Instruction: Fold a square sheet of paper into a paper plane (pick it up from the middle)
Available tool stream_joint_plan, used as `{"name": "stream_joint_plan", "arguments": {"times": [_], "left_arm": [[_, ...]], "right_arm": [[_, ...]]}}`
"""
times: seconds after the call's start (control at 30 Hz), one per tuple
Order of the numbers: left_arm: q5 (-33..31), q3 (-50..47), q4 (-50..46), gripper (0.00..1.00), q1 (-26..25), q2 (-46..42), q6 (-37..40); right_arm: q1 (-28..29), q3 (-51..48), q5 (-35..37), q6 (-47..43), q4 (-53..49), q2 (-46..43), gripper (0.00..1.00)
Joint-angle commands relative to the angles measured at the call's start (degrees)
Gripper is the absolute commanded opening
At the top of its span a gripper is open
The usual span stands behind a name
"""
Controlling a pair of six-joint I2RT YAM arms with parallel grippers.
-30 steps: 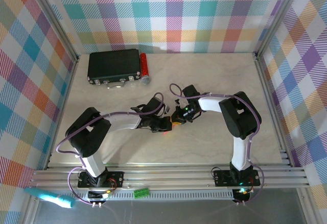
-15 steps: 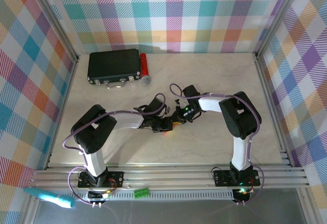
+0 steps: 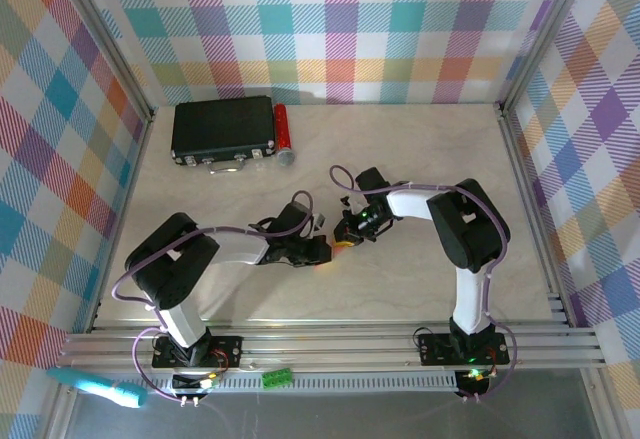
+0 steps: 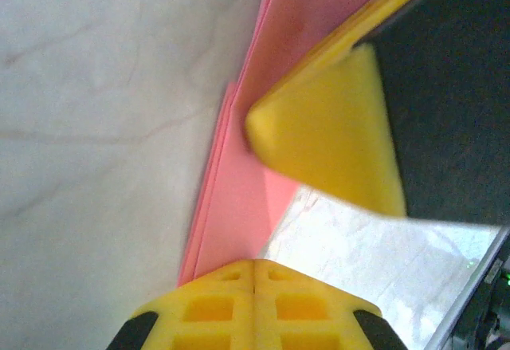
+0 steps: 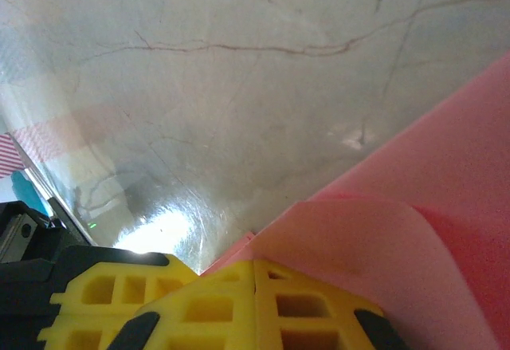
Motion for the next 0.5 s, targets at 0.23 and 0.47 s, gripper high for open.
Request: {"name": "stream_joint_plan", "arguments": {"times": [0.23,0.47], "left_arm": [[-1.77,-8.25,-20.12,0.00,0.54,-11.52,0.77],[-3.90,-1.32,-17.35,0.00,0.98,-16.83,-0.88]], "right_arm": [[-0.53,-1.52,8.11,-1.21,-5.23,3.93,0.06],[0.90,-2.77,4.42,0.37,-2.17,1.58,0.06]]}}
